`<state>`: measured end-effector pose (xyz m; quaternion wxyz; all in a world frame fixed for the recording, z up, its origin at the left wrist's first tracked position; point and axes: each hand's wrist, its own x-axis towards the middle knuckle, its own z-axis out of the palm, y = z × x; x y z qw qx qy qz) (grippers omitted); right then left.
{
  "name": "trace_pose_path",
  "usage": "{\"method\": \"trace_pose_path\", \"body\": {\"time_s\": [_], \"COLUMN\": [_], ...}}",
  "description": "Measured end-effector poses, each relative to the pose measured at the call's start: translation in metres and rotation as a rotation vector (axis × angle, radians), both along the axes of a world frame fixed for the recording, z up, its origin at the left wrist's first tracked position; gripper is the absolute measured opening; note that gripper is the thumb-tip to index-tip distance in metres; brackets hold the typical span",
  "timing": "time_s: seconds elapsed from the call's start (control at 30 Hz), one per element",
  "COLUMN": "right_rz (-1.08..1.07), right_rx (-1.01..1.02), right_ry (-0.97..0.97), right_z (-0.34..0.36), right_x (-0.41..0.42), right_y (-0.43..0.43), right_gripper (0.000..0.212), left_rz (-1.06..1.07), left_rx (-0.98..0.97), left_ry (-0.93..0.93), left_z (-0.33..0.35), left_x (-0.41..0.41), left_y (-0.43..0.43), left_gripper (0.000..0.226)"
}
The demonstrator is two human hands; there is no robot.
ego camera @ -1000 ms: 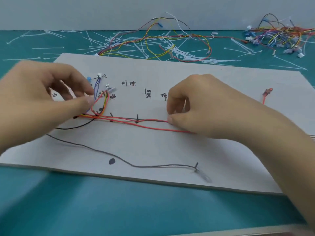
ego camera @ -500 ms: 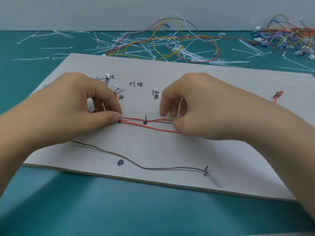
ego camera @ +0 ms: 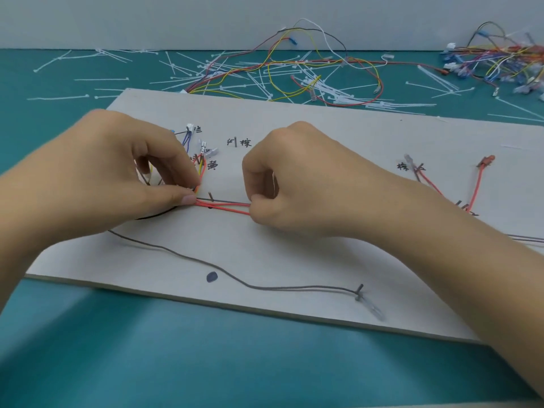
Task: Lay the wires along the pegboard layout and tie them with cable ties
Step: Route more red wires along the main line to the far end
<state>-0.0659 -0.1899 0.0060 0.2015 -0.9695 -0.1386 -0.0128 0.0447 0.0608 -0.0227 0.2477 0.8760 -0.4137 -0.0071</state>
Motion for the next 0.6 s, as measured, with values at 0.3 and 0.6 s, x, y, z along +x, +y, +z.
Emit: {"method": "trace_pose_path", "body": {"time_s": [0.3,0.6], "right_rz": [0.081,0.020], "right_rx": [0.002,-0.033], "right_ry": [-0.026,-0.041], "right_z": [-0.004,-0.003], "right_x": [0.004,-0.008], "right_y": [-0.004,-0.025], "right_gripper": [0.008,0.011], "left_rz": [0.099,0.178], "left_rx": [-0.142,-0.286], "left_ry": [0.009,-0.017], "left_z": [-0.005,-0.007], "left_x": [-0.019,-0.049], "left_y": [0.002,-0.028], "left_gripper": [0.038,0.034]}}
